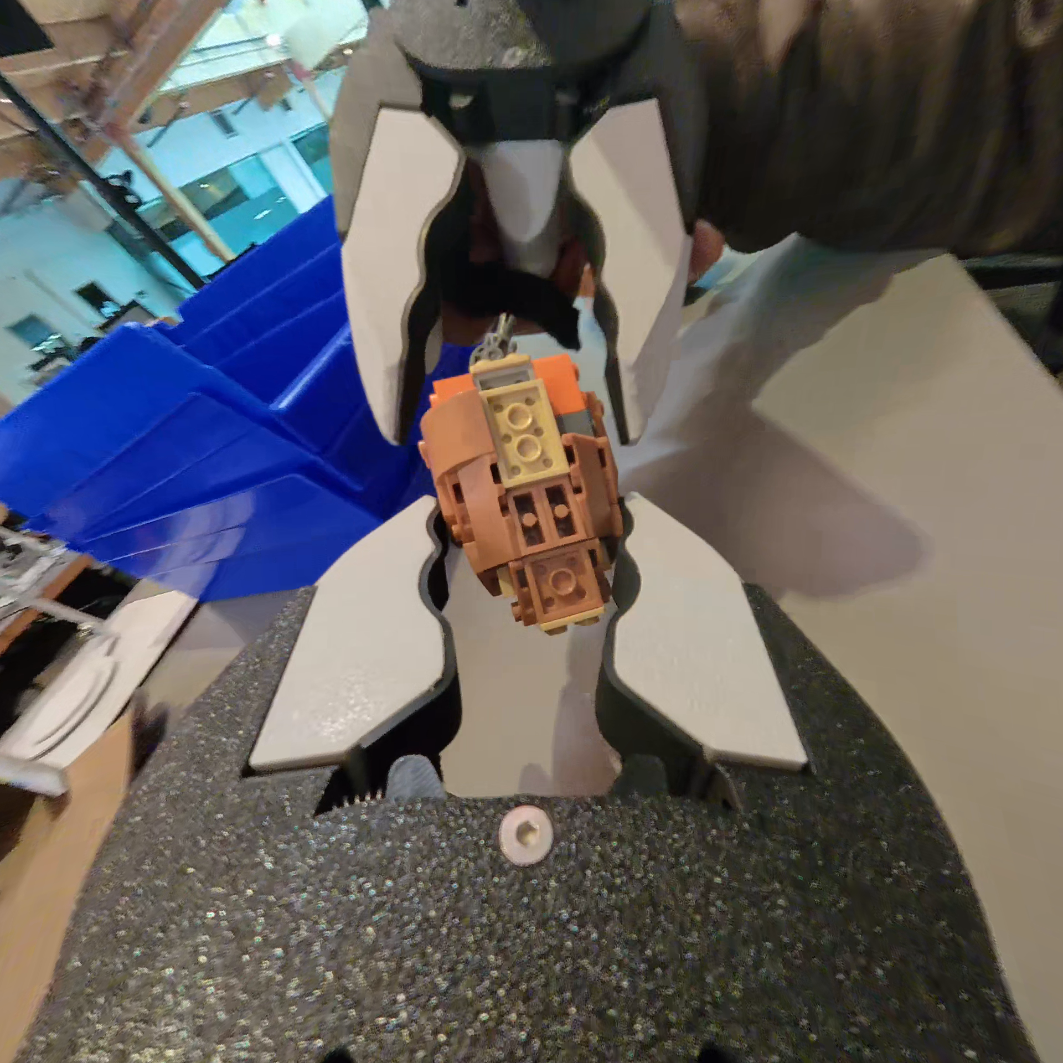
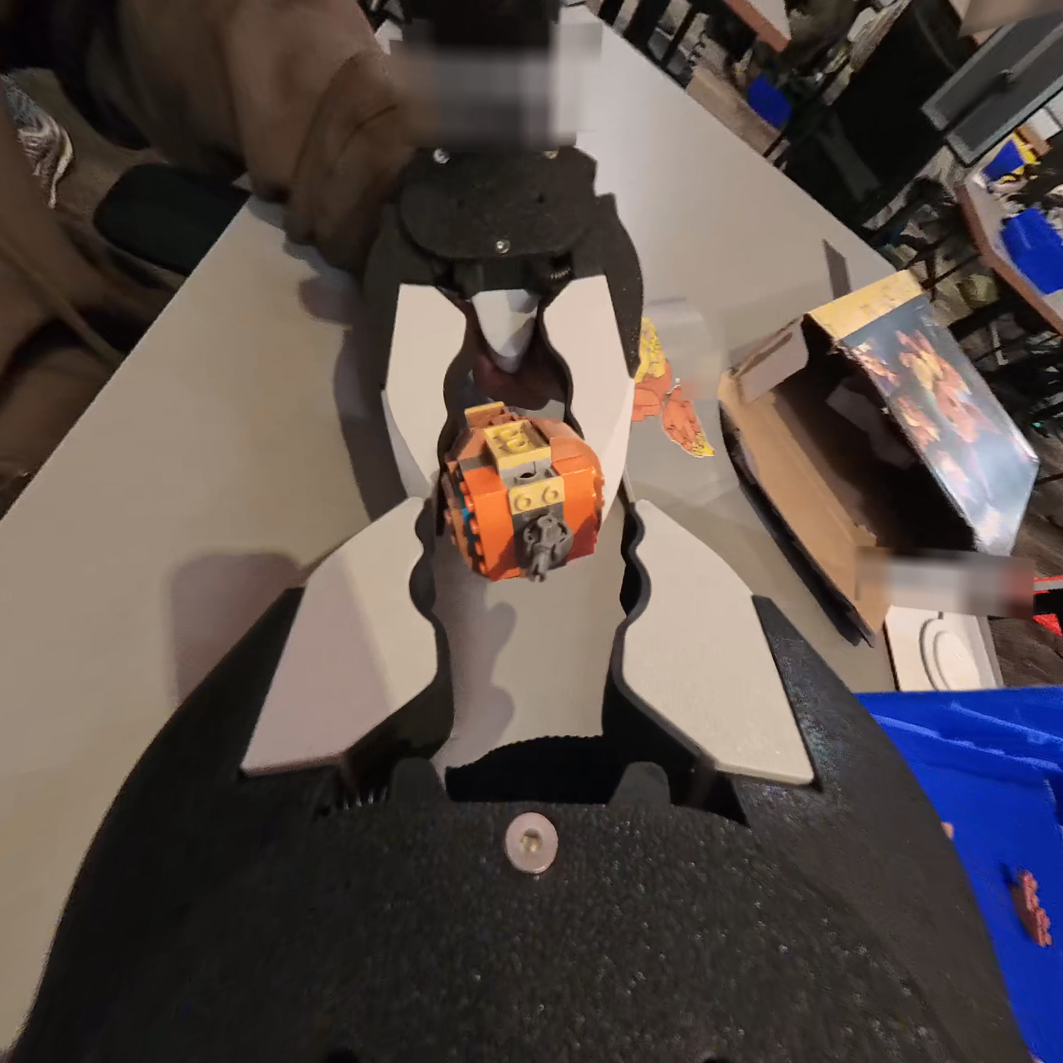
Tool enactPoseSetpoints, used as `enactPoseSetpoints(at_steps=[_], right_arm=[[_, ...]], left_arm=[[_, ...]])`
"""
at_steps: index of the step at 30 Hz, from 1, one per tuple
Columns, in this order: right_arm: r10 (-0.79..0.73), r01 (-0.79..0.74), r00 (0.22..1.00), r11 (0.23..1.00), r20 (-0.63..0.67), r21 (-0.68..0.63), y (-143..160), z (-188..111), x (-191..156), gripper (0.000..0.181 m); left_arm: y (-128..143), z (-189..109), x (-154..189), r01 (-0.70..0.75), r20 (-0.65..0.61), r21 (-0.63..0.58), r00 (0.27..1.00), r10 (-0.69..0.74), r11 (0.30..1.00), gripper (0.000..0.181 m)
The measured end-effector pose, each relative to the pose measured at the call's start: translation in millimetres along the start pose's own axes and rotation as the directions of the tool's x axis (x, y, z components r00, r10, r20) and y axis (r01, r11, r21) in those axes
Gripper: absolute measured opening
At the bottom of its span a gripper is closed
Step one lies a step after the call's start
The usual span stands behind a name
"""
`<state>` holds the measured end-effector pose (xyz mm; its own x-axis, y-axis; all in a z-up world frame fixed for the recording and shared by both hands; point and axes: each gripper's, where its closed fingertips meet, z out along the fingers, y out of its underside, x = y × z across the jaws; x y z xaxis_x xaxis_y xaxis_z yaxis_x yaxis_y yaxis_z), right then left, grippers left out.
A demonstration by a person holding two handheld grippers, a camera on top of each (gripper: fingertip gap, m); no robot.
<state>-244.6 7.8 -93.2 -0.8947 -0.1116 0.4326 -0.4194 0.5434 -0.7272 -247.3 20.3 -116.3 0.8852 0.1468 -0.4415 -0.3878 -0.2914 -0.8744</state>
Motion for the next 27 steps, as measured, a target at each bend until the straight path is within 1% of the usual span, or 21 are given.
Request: enactPoseSetpoints(at_steps=[3,5,8,12,16,21,24,27], right_arm=[[-0.012,0.013,0.999,1.0,0.044,-0.028,5,6,-10,0.055],[-0.009,0.011,0.999,0.999,0.044,-0.042,8,7,-11,0.055],[0.023,-0.023,1.0,1.0,0.012,-0.014,6,7,-5,0.055],[0.042,-0.041,0.997,0.999,-0.06,0.025,5,5,6,0.054],[0.094,-0.083,0.989,0.992,-0.117,0.099,-1,5,16,0.054],[0.134,-0.096,0.972,0.976,-0.195,0.195,-11,6,24,0.054],[0.163,-0.105,0.961,0.963,-0.224,0.248,-16,4,28,0.054],[0.185,-0.115,0.958,0.948,-0.218,0.297,-21,5,26,0.054]], left_arm=[[2,1,8,-0.006,-0.048,-0.013,0.999,0.006,1.0,0.055],[4,2,8,0.006,-0.056,-0.021,0.998,-0.007,1.0,0.055],[4,2,1,0.035,-0.03,-0.015,0.999,-0.035,0.999,0.055],[-1,-2,-11,0.09,0.018,0.026,0.996,-0.091,0.996,0.055],[-3,-4,-20,0.092,0.078,0.038,0.992,-0.095,0.995,0.057],[0,-5,-30,0.059,0.154,0.01,0.986,-0.059,0.998,0.06],[5,-4,-32,0.072,0.16,-0.009,0.985,-0.07,0.997,0.062],[1,-4,-31,0.083,0.154,0.026,0.984,-0.086,0.996,0.063]])
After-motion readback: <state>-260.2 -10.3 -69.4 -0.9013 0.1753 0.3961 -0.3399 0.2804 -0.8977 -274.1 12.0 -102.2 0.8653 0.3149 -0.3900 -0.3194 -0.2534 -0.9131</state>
